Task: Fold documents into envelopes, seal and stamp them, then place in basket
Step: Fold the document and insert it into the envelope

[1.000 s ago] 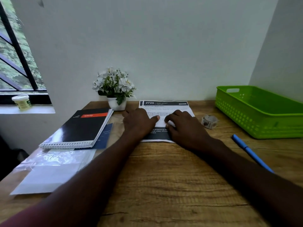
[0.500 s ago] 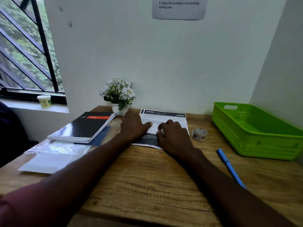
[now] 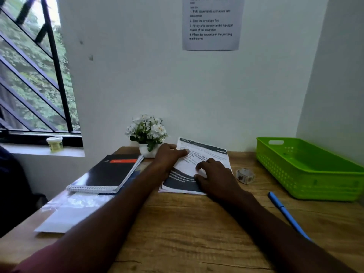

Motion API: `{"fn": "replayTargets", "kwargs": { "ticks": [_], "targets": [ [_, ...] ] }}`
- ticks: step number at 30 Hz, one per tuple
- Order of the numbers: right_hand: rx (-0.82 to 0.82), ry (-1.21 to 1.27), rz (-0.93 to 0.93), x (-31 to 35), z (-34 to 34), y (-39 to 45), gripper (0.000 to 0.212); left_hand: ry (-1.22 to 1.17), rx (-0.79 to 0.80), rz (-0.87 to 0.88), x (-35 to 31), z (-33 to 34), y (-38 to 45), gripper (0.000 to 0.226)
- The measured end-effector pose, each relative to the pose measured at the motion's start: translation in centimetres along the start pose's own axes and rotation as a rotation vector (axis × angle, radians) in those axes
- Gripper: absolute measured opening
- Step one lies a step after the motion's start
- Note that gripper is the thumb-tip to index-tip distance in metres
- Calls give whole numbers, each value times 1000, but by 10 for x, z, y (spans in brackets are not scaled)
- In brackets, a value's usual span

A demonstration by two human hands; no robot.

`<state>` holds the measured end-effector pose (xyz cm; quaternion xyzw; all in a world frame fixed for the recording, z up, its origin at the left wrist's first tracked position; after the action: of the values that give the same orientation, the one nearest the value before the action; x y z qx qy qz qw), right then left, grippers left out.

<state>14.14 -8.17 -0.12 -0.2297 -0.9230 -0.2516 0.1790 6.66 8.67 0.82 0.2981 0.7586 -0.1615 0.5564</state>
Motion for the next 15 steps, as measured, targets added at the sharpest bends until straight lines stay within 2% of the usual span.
{"fn": "replayTargets", "kwargs": {
  "ticks": [1,2,4,5,7,10,12,15],
  "targets": [
    [-29,32,2,-1,-2,0,34,-17,40,-10,1,0,1,72],
    [-84,74,4,-1,-6,1,33,-31,83,3,0,0,4,69],
    [-251,152,10,-3,-23,3,35,-112,143,55,-10,-3,-1,36],
    [-338,187,20,-4,-33,3,37,-165,162,75,-15,-6,-3,27],
    [-464,271,68,-10,-52,7,45,-302,211,103,-24,-10,-8,28],
    [-496,509,221,-23,-68,13,66,-446,298,115,-31,-12,-13,43],
    [-473,735,304,-26,-74,17,78,-455,314,127,-33,-14,-11,40],
    [-494,1059,379,-31,-88,29,71,-501,358,132,-30,-12,-8,40]
  ]
}}
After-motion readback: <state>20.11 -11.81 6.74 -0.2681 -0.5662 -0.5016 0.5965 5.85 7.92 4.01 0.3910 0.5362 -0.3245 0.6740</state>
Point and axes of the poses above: each hand's wrist, its own y-axis towards the middle knuckle, its own z-axis out of the palm, x = y × z, the point moved 8 cm from there along y, towards the middle knuckle, and after that the axes turned 12 degrees about y, right-handed, at the moved point
